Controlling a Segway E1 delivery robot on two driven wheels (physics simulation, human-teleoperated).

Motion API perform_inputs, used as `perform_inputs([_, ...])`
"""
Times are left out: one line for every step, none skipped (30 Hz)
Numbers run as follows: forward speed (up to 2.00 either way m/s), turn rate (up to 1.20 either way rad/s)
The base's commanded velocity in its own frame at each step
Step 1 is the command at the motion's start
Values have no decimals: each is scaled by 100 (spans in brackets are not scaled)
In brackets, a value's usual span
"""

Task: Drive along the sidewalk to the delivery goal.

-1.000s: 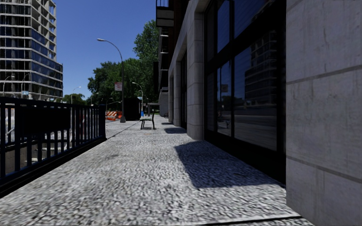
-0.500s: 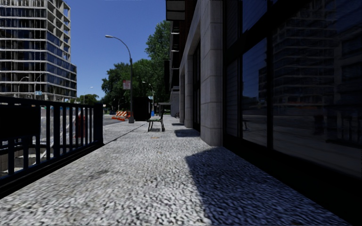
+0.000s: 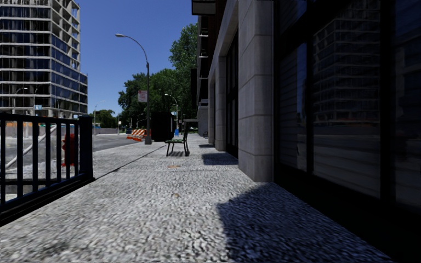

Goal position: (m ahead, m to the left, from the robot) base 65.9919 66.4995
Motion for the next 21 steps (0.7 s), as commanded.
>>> perform_inputs([200,10])
perform_inputs([200,11])
perform_inputs([200,11])
perform_inputs([200,14])
perform_inputs([200,20])
perform_inputs([200,30])
perform_inputs([200,30])
perform_inputs([200,34])
perform_inputs([200,35])
perform_inputs([200,25])
perform_inputs([200,25])
perform_inputs([200,2])
perform_inputs([200,0])
perform_inputs([200,0])
perform_inputs([200,0])
perform_inputs([200,0])
perform_inputs([200,0])
perform_inputs([200,0])
perform_inputs([200,0])
perform_inputs([200,0])
perform_inputs([200,0])
